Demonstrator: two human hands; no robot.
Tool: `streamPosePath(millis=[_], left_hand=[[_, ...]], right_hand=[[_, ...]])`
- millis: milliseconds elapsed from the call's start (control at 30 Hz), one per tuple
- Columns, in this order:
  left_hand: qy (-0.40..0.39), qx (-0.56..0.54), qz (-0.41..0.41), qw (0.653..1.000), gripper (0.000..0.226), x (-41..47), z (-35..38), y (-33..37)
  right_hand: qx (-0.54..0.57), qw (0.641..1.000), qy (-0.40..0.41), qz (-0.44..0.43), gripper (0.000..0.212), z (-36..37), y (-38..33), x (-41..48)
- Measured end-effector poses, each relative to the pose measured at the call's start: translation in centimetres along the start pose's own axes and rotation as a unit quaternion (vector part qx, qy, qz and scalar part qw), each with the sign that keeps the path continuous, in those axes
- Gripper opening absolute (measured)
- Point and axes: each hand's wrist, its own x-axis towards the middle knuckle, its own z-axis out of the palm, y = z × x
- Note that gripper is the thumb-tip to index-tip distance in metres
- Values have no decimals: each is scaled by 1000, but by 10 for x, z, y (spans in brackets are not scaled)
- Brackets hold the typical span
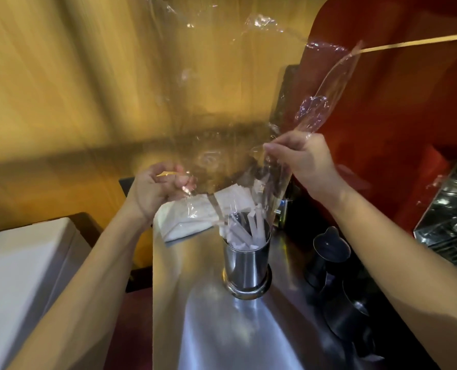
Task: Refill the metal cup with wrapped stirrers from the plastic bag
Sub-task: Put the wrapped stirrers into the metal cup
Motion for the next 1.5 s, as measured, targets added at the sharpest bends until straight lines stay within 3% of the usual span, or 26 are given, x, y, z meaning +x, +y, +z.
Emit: streamPosePath(millis=[200,300,400,600,800,1000,1167,1333,1500], left_hand=[[44,14,23,999,8,-2,-7,-3],[55,19,34,998,7,-1,-12,2],[84,11,23,996,8,-3,-18,1],[104,-47,-28,993,8,-8,-32,-2],[143,15,45,989,17,-6,-47,19],[148,-4,103,984,7,-5,-54,40],[160,-19,107,981,13,-19,-66,40],[174,30,40,984,16,-44,-95,17],[205,75,-8,976,19,-82,-113,-29]], right_hand=[[59,997,36,25,8,5,-5,3],[127,990,55,16,19,4,-8,8],[128,991,19,39,31,4,-1,3],[110,992,66,21,3,9,7,-2],[112,989,99,1,7,15,-23,18],[171,977,120,-33,1,22,-50,26],[136,985,110,0,5,33,-50,19],[99,991,54,73,8,51,-30,-4],[-13,993,-3,115,13,74,-1,-35]])
